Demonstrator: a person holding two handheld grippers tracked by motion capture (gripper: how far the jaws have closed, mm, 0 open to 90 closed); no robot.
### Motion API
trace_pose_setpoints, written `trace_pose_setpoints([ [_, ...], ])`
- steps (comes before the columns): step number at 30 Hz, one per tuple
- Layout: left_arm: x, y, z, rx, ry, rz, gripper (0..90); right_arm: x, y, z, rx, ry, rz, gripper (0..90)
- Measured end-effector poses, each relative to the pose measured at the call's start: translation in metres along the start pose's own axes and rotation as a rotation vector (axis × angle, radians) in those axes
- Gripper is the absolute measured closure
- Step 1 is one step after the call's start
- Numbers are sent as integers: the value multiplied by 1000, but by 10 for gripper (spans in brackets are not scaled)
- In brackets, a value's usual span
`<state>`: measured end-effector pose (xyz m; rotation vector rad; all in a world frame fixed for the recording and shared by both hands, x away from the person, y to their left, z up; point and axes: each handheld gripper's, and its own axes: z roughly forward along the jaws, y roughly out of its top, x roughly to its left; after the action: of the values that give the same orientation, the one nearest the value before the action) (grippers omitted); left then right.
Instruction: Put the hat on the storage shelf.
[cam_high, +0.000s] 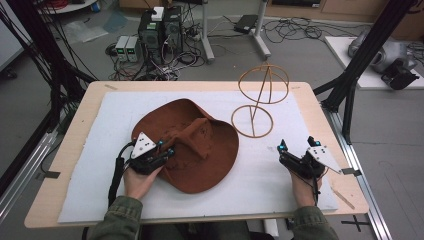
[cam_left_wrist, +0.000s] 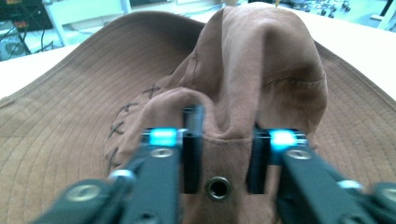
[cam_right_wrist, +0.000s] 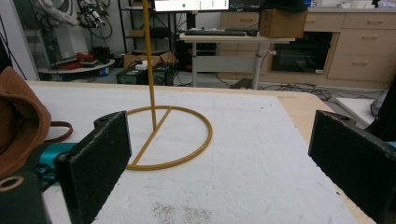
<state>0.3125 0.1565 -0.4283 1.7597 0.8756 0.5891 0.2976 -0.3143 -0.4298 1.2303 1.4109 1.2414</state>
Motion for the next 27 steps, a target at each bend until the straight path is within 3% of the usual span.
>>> trace_pose_setpoints([
  [4, -1, -1, 3, 9, 4, -9, 847, 0, 0, 0, -1, 0, -1, 51],
  [10, -7, 1, 1, 20, 22, 11, 867, 0, 0, 0, -11, -1, 7, 51],
  [17, -7, 1, 0, 6, 4, 12, 872, 0, 0, 0, -10, 1, 5, 51],
  [24, -11, 5, -5, -46, 17, 45, 872, 0, 0, 0, -10, -1, 2, 51],
  [27, -12, 10, -11, -95, 23, 51, 871, 0, 0, 0, -6, -1, -6, 51],
])
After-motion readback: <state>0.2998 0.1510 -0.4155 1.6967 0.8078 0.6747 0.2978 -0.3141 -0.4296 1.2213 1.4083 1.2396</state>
